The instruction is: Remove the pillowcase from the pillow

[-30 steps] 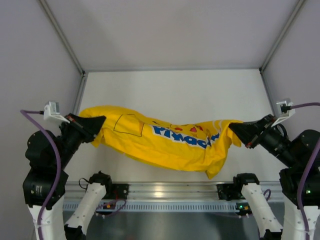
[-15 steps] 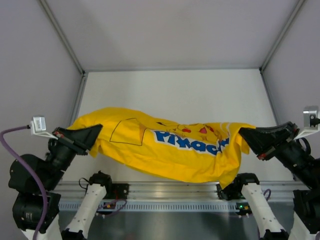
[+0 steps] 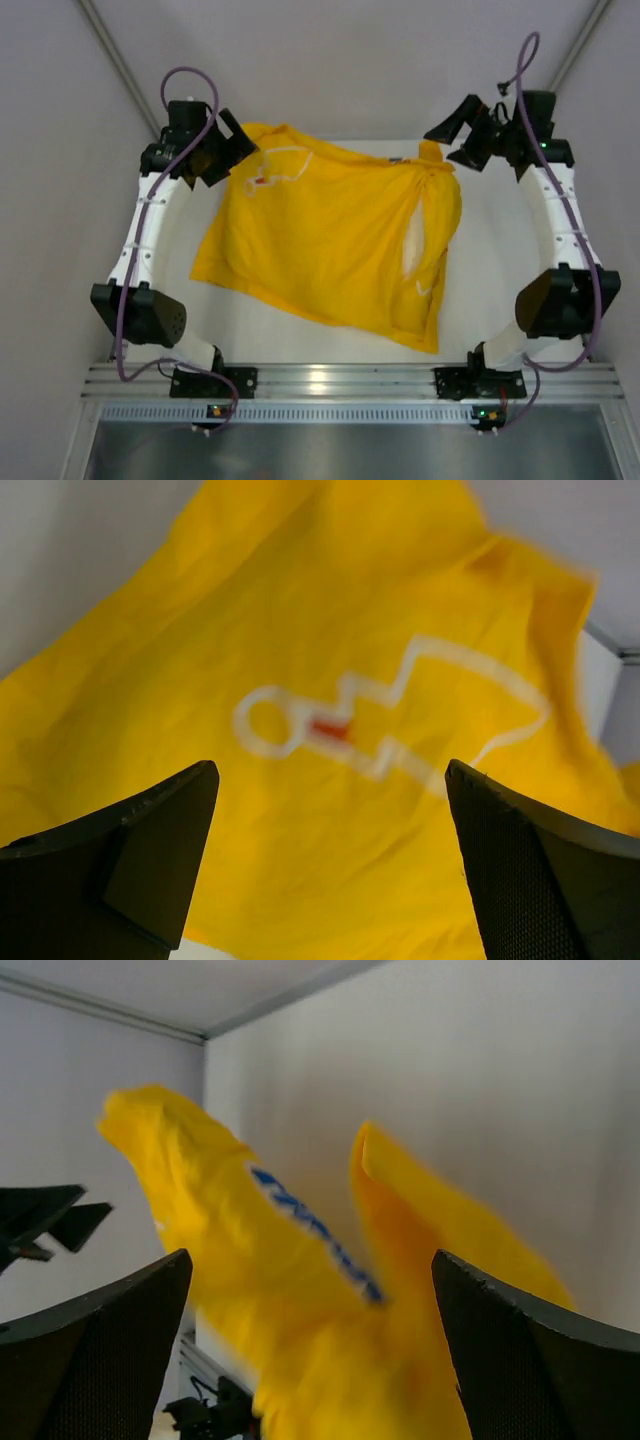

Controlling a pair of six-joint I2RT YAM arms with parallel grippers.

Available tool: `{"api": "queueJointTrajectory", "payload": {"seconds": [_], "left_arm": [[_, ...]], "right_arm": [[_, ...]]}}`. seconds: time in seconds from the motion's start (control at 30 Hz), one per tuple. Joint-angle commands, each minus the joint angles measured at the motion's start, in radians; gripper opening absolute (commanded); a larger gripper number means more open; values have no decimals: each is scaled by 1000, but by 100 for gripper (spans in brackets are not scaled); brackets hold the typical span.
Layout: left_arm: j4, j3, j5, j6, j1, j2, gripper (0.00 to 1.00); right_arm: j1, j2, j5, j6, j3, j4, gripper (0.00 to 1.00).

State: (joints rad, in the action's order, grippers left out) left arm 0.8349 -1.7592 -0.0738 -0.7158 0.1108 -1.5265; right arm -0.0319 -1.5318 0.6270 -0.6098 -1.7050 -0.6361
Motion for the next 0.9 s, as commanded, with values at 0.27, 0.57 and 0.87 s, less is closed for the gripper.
{"api": "queueJointTrajectory", "payload": {"seconds": [0.27,0.57,0.87], "left_arm": [[-49,260,85,121,29,406,99],[-167,651,216,15,442,600,91],[-209,794,235,-59,587,709,81]], "right_arm": [[-5,480,-222,197,473,33,100],[-5,604,-192,67,982,226,97],[-3,523,-386,105,1099,306,61]]}}
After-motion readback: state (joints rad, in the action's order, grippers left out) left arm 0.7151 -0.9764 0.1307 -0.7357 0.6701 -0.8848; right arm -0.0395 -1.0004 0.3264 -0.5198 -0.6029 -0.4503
